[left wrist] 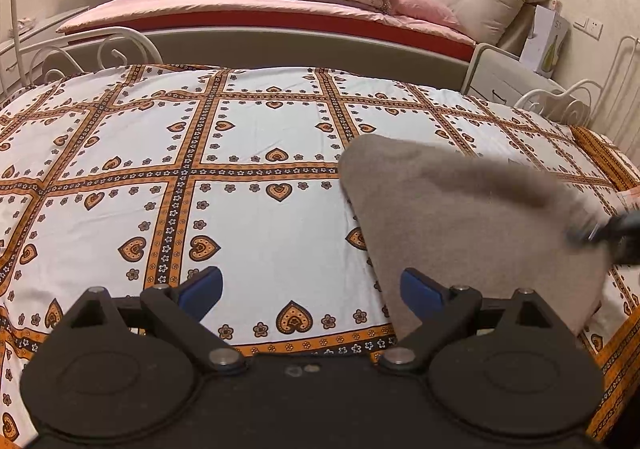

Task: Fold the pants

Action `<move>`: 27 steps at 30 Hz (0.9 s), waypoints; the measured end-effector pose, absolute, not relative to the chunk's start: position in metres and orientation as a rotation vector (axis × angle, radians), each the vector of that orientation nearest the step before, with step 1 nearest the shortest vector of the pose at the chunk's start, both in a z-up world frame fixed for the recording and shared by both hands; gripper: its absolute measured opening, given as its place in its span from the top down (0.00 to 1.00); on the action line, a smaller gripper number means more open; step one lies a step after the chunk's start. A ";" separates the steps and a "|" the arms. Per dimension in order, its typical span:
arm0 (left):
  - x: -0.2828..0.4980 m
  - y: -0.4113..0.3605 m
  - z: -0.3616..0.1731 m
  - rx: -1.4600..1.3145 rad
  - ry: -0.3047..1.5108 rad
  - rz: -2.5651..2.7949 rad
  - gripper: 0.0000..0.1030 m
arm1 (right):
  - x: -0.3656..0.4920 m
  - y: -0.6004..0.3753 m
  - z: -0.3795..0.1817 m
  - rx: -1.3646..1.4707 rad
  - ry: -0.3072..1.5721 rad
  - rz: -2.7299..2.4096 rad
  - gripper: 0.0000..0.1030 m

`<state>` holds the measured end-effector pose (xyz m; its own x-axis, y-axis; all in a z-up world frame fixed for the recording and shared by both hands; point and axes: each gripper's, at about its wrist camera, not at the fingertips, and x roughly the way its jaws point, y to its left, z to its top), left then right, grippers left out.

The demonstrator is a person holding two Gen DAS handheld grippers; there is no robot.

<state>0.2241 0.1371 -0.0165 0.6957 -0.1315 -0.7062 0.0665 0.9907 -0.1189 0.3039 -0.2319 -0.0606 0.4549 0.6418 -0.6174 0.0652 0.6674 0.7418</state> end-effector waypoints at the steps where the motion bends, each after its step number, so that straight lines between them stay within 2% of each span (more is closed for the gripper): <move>1: 0.224 0.136 -0.017 -0.087 0.794 -0.111 0.13 | 0.303 -0.231 -0.070 0.785 1.082 0.393 0.69; 8: 0.225 0.133 -0.018 -0.071 0.798 -0.124 0.13 | 0.288 -0.236 -0.049 0.818 1.003 0.422 0.69; 12: 0.226 0.133 -0.019 -0.074 0.803 -0.118 0.13 | 0.291 -0.238 -0.065 0.778 1.074 0.372 0.69; 17: 0.227 0.129 -0.019 -0.082 0.802 -0.138 0.13 | 0.283 -0.239 -0.050 0.767 1.016 0.426 0.68; 22: 0.233 0.112 -0.025 -0.065 0.830 -0.177 0.13 | 0.281 -0.246 -0.053 0.820 1.026 0.424 0.66; 27: 0.244 0.092 -0.036 -0.057 0.838 -0.211 0.12 | 0.287 -0.239 -0.060 0.735 1.049 0.404 0.66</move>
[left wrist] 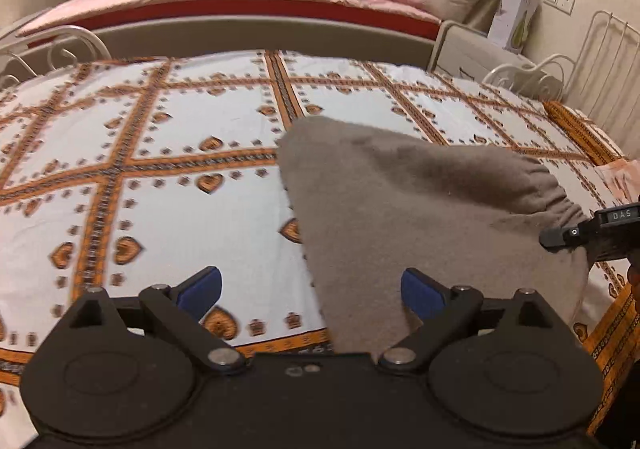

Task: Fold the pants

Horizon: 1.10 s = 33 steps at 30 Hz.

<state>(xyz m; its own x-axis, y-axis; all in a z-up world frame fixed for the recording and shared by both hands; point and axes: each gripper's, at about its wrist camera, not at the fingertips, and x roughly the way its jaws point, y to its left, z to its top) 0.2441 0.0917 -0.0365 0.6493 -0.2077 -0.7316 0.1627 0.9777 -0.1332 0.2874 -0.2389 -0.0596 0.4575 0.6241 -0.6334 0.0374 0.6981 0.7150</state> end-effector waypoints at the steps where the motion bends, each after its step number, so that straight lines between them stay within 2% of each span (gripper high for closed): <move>1: 0.249 0.087 -0.043 -0.048 0.859 -0.202 0.09 | 0.287 -0.241 -0.060 0.750 1.046 0.404 0.66; 4: 0.264 0.083 -0.062 -0.065 0.929 -0.145 0.05 | 0.289 -0.240 -0.058 0.748 1.052 0.410 0.65; 6: 0.265 0.087 -0.053 -0.133 0.884 -0.138 0.11 | 0.288 -0.243 -0.055 0.786 1.046 0.411 0.64; 12: 0.273 0.091 -0.035 -0.234 0.735 -0.125 0.11 | 0.283 -0.239 -0.030 0.700 0.974 0.443 0.64; 17: 0.301 0.080 -0.064 -0.171 0.891 -0.088 0.09 | 0.293 -0.236 -0.052 0.699 1.075 0.401 0.61; 20: 0.302 0.083 -0.065 -0.191 0.886 -0.099 0.06 | 0.298 -0.248 -0.057 0.781 1.089 0.427 0.58; 22: 0.299 0.087 -0.060 -0.233 0.885 -0.110 0.10 | 0.295 -0.258 -0.051 0.818 1.062 0.424 0.52; 24: 0.294 0.092 -0.056 -0.251 0.876 -0.129 0.10 | 0.287 -0.269 -0.039 0.805 1.004 0.398 0.43; 28: 0.278 0.105 -0.050 -0.265 0.886 -0.159 0.12 | 0.279 -0.285 -0.032 0.851 0.967 0.431 0.43; 31: 0.266 0.113 -0.046 -0.294 0.910 -0.187 0.19 | 0.275 -0.282 -0.035 0.840 1.006 0.463 0.43; 33: 0.258 0.114 -0.046 -0.257 0.914 -0.179 0.18 | 0.273 -0.273 -0.034 0.788 1.023 0.456 0.42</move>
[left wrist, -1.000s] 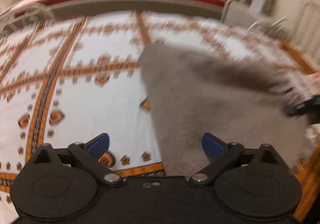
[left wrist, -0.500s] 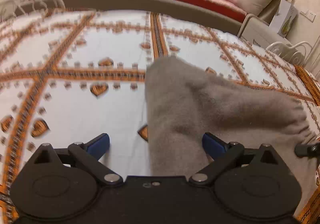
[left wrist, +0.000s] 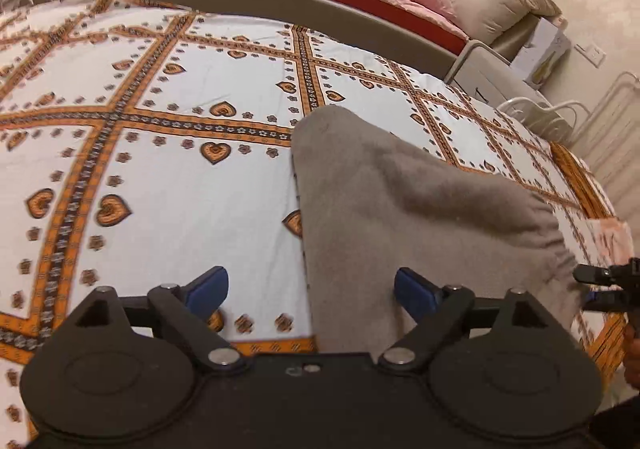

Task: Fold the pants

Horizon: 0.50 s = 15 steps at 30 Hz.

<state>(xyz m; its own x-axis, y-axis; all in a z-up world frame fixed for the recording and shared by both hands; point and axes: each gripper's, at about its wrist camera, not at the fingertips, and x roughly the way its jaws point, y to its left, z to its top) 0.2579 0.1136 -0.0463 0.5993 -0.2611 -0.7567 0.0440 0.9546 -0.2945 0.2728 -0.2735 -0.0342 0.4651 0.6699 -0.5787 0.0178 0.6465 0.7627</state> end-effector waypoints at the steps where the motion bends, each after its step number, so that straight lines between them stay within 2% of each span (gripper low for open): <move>1: 0.258 0.110 -0.052 -0.219 0.953 -0.157 0.17 | 0.272 -0.269 -0.036 0.760 1.041 0.457 0.41; 3: 0.257 0.108 -0.062 -0.195 0.983 -0.153 0.16 | 0.273 -0.263 -0.046 0.751 1.083 0.444 0.41; 5: 0.247 0.114 -0.046 -0.232 0.926 -0.131 0.19 | 0.269 -0.266 -0.041 0.780 1.053 0.445 0.41; 8: 0.224 0.121 -0.027 -0.258 0.835 -0.116 0.17 | 0.258 -0.270 -0.028 0.805 0.990 0.477 0.40; 15: 0.198 0.099 -0.025 -0.232 0.868 -0.109 0.17 | 0.235 -0.266 -0.023 0.841 0.958 0.506 0.40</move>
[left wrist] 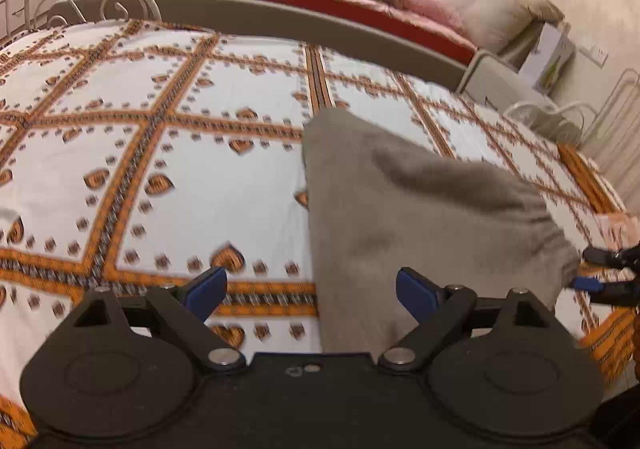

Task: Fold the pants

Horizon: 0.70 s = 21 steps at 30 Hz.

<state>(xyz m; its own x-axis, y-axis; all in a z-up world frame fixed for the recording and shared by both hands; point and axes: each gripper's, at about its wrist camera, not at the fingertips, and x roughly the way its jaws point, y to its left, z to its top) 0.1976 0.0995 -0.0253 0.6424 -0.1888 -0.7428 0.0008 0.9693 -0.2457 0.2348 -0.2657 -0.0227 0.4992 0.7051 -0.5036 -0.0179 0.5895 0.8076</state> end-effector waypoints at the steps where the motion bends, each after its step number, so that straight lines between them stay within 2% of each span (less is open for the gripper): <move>1: 0.199 0.096 -0.030 -0.215 0.896 -0.105 0.17 | 0.233 -0.262 -0.021 0.808 0.958 0.506 0.40; 3: 0.204 0.088 -0.049 -0.151 0.993 -0.079 0.15 | 0.236 -0.254 -0.030 0.734 1.034 0.445 0.40; 5: 0.206 0.086 -0.051 -0.134 0.993 -0.071 0.15 | 0.238 -0.252 -0.042 0.697 1.110 0.394 0.39; 12: 0.205 0.104 -0.023 -0.262 0.836 -0.094 0.13 | 0.227 -0.278 0.000 0.724 0.837 0.445 0.39; 21: 0.264 0.111 -0.036 -0.318 0.791 -0.097 0.14 | 0.286 -0.275 -0.013 0.770 0.809 0.402 0.39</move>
<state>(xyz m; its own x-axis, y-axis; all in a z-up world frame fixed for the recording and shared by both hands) 0.2643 0.1107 -0.0362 0.7014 -0.2040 -0.6830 -0.0327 0.9480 -0.3167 0.2861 -0.2749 -0.0127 0.6374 0.5908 -0.4946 -0.0372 0.6647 0.7461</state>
